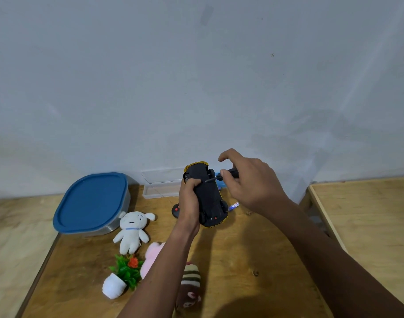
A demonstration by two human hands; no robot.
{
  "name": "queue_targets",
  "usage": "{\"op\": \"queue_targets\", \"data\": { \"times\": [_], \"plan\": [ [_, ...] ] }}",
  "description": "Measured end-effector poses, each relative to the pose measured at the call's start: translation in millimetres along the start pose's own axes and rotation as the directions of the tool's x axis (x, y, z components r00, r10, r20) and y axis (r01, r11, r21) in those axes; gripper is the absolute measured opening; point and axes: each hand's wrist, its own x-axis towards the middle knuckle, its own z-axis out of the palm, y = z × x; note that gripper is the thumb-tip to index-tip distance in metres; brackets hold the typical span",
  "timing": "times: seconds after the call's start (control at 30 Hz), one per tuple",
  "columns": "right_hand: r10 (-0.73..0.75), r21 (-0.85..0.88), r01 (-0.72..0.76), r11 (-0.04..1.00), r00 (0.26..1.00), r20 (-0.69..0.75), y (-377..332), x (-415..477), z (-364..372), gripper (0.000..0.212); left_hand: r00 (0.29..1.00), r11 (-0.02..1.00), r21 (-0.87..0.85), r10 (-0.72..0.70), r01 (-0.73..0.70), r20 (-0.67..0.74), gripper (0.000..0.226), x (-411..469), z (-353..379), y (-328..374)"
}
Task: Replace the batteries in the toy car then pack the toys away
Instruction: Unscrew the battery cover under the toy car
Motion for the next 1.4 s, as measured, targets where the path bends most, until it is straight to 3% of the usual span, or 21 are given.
{"op": "queue_targets", "data": {
  "times": [0.37, 0.47, 0.53, 0.6, 0.77, 0.97, 1.07, 1.2, 1.4],
  "plan": [
    [-0.017, -0.033, 0.017, 0.999, 1.0, 0.004, 2, 1, 2, 0.022, 0.999, 1.0, -0.019, 0.012, -0.013, -0.044, 0.058, 0, 2, 1],
    [-0.025, -0.148, 0.016, 0.989, 0.998, -0.059, 0, 2, 5, 0.037, 0.998, 0.999, -0.037, 0.012, -0.014, -0.06, 0.056, -1, 5, 2],
    [-0.015, -0.179, 0.004, 0.984, 0.998, -0.056, -1, 5, 6, 0.028, 0.997, 0.998, -0.057, 0.007, -0.011, -0.071, 0.055, -2, 6, 2],
    [-0.023, -0.128, 0.017, 0.992, 0.999, -0.041, -4, 6, 5, 0.023, 0.997, 0.998, -0.057, 0.003, -0.008, -0.076, 0.055, -2, 6, 1],
    [-0.041, 0.043, 0.041, 0.998, 0.999, -0.002, -9, 5, -1, 0.033, 0.998, 0.998, -0.063, 0.008, -0.012, -0.067, 0.051, 0, 6, 3],
    [-0.008, -0.134, 0.005, 0.991, 1.0, -0.024, -5, 8, 3, 0.024, 0.996, 0.999, -0.039, 0.021, -0.025, -0.081, 0.039, 0, 6, 2],
    [-0.019, -0.074, 0.017, 0.997, 0.999, -0.032, -6, 8, 2, 0.015, 0.997, 0.998, -0.07, -0.005, 0.0, -0.074, 0.047, 0, 8, 1],
    [-0.026, 0.025, 0.026, 0.999, 1.0, -0.008, -12, 5, -2, 0.03, 0.996, 0.998, -0.058, -0.008, 0.003, -0.09, 0.043, -3, 8, 2],
    [-0.027, -0.022, 0.026, 0.999, 0.999, -0.042, -11, 3, 0, 0.026, 0.997, 0.998, -0.056, -0.004, 0.0, -0.075, 0.039, -5, 8, 2]
  ]
}}
